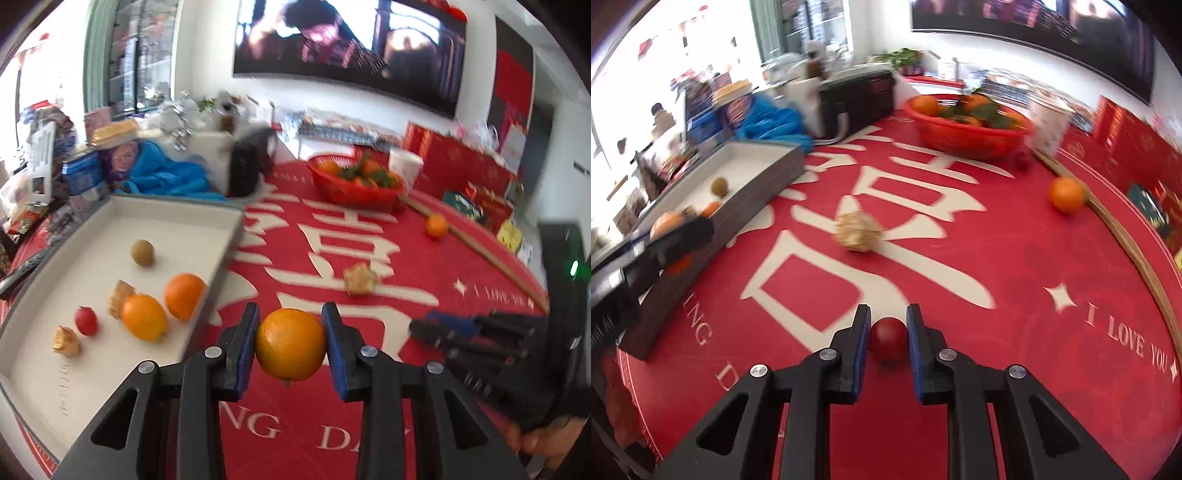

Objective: Organize fruits
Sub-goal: 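Grasp an orange with the left tool while the right grasps a red tomato, then lift the orange and tomato off the tablecloth with both tools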

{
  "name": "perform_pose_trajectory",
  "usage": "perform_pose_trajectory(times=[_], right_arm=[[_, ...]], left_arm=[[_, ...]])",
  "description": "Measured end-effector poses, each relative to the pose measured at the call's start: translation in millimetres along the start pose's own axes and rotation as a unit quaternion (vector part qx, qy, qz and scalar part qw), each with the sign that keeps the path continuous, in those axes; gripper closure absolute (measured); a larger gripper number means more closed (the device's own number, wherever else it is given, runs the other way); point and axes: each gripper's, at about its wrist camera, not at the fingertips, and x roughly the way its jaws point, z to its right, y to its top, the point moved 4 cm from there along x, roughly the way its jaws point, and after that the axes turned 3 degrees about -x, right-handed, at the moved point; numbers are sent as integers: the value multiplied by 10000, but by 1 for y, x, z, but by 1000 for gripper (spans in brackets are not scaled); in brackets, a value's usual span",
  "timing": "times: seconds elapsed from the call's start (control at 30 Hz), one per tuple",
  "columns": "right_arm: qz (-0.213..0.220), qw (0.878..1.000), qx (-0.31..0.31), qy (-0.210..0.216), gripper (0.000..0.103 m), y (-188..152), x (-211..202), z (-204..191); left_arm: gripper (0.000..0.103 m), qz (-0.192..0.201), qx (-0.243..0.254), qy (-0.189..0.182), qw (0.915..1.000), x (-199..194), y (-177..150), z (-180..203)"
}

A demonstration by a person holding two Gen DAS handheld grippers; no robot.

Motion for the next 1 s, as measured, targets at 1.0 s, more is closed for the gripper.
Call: perform_pose_trajectory(times=[1.0], right_arm=[[115, 9979, 631, -28, 82, -8, -11, 35]], left_arm=[[65, -802, 108, -406, 9959, 24, -22, 21]])
